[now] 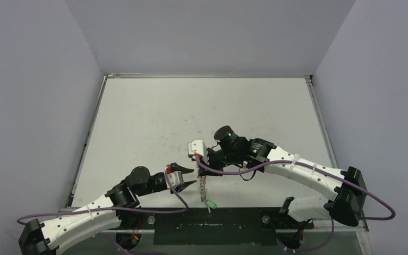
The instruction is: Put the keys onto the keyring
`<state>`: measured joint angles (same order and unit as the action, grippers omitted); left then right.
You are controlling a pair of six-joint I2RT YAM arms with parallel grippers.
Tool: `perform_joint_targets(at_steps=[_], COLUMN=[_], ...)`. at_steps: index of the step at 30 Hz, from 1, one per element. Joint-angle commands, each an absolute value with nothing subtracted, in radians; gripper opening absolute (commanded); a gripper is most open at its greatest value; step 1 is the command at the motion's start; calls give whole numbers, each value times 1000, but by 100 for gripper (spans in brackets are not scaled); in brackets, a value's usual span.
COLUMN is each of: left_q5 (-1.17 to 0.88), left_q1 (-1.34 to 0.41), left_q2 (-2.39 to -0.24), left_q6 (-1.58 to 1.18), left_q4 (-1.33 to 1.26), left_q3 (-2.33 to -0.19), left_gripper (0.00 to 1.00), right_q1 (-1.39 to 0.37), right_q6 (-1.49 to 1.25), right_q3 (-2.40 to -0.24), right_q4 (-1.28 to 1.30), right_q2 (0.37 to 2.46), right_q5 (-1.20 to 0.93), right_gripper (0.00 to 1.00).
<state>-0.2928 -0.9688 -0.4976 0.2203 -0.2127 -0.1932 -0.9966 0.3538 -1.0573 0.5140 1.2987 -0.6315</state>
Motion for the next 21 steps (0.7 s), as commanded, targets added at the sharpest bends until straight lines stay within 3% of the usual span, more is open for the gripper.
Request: perform_joint_targets(at_steps=[1,7,15,18,21], left_q5=[-335,-349,-348,-343,-334], left_q1=[-973,-973,-973,-973,-973], left_q2=[-576,-649,-696,-696,-683], left_q6=[200,164,144,146,154], left_q4=[-274,-400,-474,-473,-453], left_q3=[-259,-248,-243,-244,-243], left_gripper=[38,38,27,18,0], right_q1=[-1005,-1006,-1006,-1005,-1005], right_q6=[343,341,338,337,338], right_q3=[-1103,-1097,-1098,-1097,-1095], right_q4=[463,460,456,456,459], right_q2=[1291,1291,1294,1295,1291], right_q5=[-614,-614,-618,-616,-609], right_gripper=[0,0,0,0,0])
